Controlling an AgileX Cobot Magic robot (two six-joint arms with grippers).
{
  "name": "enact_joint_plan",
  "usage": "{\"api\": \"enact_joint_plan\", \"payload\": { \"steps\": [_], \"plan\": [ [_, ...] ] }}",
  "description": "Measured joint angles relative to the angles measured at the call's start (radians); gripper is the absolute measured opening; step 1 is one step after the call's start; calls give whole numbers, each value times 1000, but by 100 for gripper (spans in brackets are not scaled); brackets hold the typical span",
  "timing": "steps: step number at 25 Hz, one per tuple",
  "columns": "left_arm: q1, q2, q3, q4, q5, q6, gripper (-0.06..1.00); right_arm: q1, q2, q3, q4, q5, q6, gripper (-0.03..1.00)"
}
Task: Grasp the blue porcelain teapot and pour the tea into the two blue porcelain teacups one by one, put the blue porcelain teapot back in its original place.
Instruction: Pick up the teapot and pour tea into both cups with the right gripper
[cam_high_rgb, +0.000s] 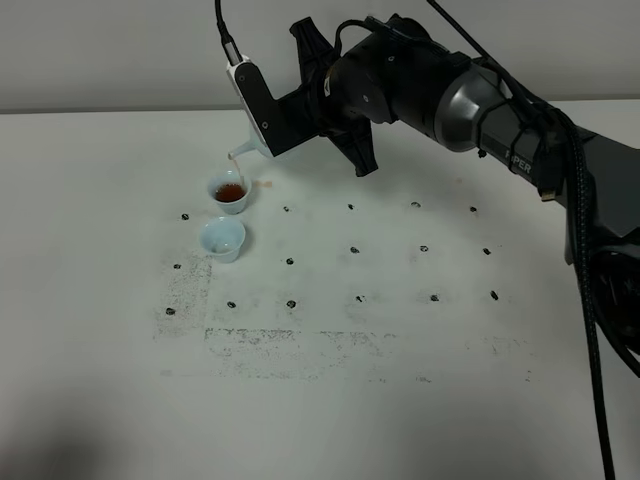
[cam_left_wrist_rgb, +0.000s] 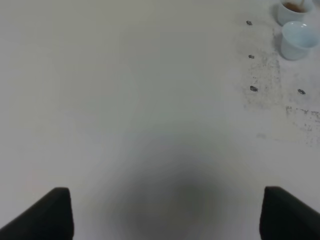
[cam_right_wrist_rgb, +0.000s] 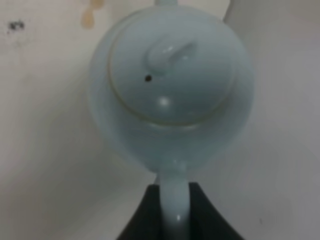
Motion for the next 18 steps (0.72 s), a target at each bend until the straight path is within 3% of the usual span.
{"api": "enact_joint_plan", "payload": {
  "steps": [18],
  "plan": [
    [0,0,0,0,0,0,72,14,0,0,-48,-7,42,5]
  ]
}}
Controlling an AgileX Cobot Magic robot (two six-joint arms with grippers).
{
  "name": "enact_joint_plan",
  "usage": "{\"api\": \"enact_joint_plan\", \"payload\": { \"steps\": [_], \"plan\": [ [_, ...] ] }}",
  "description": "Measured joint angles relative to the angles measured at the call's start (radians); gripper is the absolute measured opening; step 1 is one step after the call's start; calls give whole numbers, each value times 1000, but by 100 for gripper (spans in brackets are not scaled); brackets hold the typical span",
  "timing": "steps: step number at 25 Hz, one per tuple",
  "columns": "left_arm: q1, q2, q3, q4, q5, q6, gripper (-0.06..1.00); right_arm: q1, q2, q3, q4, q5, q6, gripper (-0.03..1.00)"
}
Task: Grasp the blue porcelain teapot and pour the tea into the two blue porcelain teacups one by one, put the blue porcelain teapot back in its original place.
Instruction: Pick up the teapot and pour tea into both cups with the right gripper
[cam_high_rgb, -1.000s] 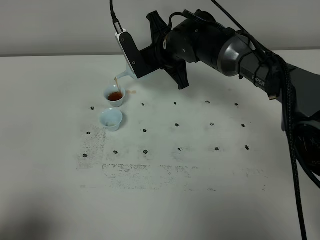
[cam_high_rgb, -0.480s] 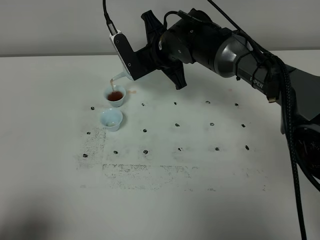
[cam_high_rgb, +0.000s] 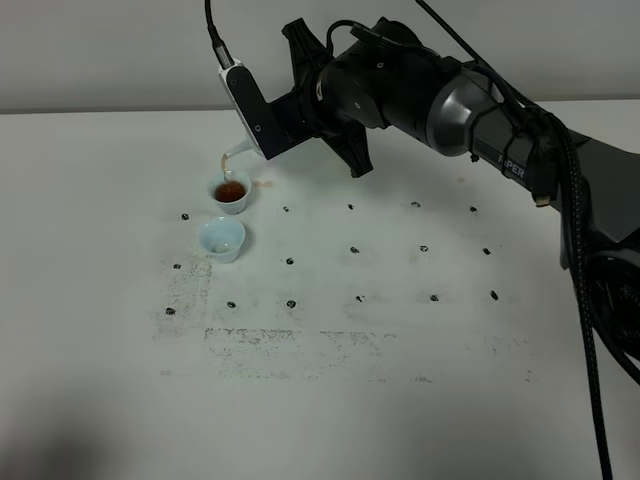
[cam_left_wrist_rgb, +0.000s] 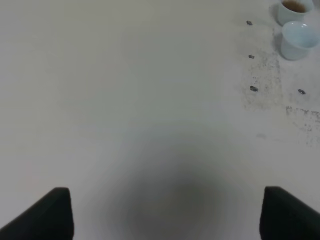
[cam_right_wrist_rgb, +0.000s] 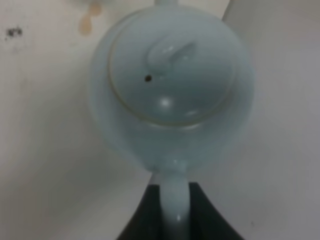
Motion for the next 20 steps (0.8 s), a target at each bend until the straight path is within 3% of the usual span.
{"api": "enact_joint_plan", "payload": {
  "steps": [9,20],
  "plan": [
    [0,0,0,0,0,0,72,-2,0,0,6,9,47,5],
    [0,0,0,0,0,0,72,-19,0,0,160,35,53,5]
  ]
}}
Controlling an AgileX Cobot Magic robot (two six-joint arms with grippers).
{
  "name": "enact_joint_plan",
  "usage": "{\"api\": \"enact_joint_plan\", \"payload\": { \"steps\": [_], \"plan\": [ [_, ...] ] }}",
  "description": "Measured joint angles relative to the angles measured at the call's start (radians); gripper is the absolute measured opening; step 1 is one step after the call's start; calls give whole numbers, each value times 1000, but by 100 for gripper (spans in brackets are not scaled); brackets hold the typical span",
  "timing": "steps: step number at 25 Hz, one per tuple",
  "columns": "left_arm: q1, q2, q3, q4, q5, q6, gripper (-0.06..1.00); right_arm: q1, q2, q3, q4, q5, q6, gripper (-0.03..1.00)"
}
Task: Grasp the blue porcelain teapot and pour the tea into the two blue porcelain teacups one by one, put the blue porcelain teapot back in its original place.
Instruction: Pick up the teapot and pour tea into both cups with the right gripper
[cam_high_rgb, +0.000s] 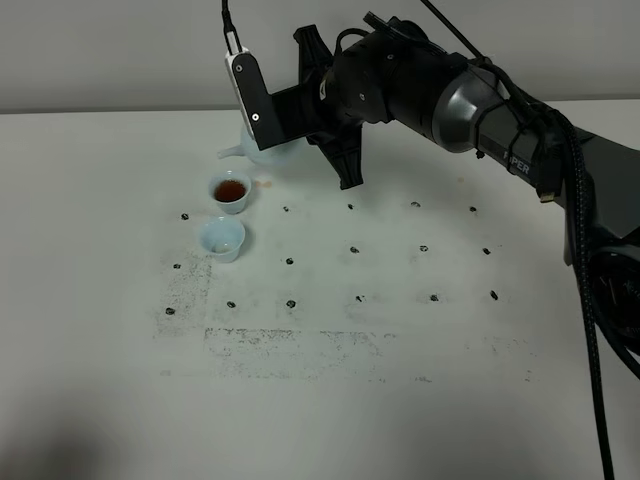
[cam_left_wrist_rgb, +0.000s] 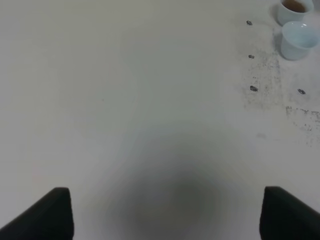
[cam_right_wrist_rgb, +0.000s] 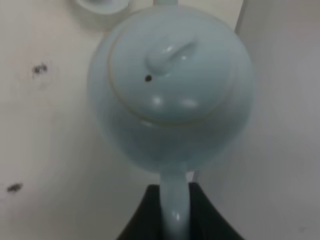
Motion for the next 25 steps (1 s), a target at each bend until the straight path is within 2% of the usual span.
{"api": "enact_joint_plan", "payload": {
  "steps": [5,8,17,25],
  "plan": [
    [0,0,0,0,0,0,72,-21,-4,0,94,11,50,5],
    [0,0,0,0,0,0,72,-46,-22,0,136,57,92,5],
    [0,0,0,0,0,0,72,-150,-51,-7,410,235,279,5],
    [0,0,0,0,1,0,72,-163,23,-8,496,223,308,5]
  ]
}}
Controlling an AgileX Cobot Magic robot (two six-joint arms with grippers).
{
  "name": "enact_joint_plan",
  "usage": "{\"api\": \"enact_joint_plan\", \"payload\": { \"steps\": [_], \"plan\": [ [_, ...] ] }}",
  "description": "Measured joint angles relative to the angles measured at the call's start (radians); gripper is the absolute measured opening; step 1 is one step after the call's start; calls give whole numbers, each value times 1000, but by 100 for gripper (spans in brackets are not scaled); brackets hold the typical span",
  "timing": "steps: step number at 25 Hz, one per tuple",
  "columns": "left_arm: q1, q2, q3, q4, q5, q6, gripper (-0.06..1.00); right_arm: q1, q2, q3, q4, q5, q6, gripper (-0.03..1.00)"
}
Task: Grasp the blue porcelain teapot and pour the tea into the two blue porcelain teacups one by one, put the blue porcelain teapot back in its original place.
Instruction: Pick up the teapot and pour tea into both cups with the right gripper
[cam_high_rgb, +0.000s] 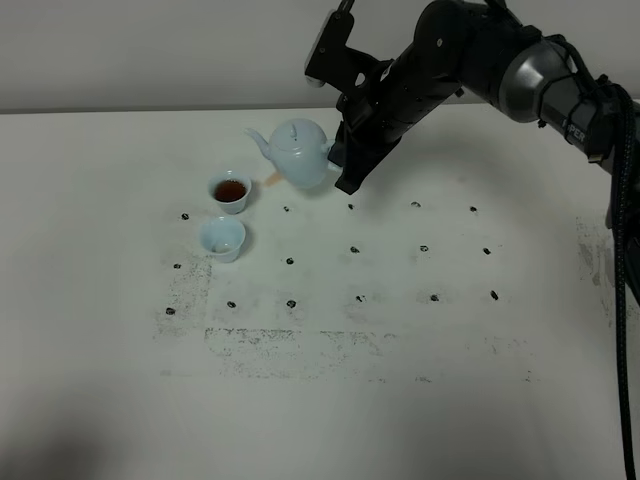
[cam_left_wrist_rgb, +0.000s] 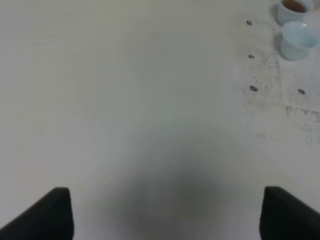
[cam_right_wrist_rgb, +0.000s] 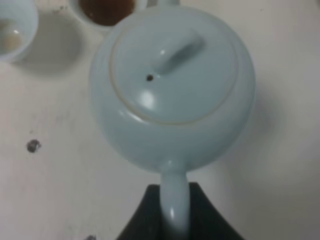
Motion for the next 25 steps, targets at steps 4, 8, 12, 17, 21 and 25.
{"api": "enact_joint_plan", "payload": {
  "steps": [4,8,12,17,21,25],
  "plan": [
    [0,0,0,0,0,0,72,0,44,0,2,-36,-1,5],
    [0,0,0,0,0,0,72,-1,53,1,17,-52,-7,5],
    [0,0,0,0,0,0,72,-11,53,0,56,-59,-29,5],
    [0,0,0,0,0,0,72,-42,31,0,76,2,-32,5],
    [0,0,0,0,0,0,72,-59,-27,0,79,68,-32,5],
    [0,0,0,0,0,0,72,-73,-83,0,102,183,-31,5]
  ]
}}
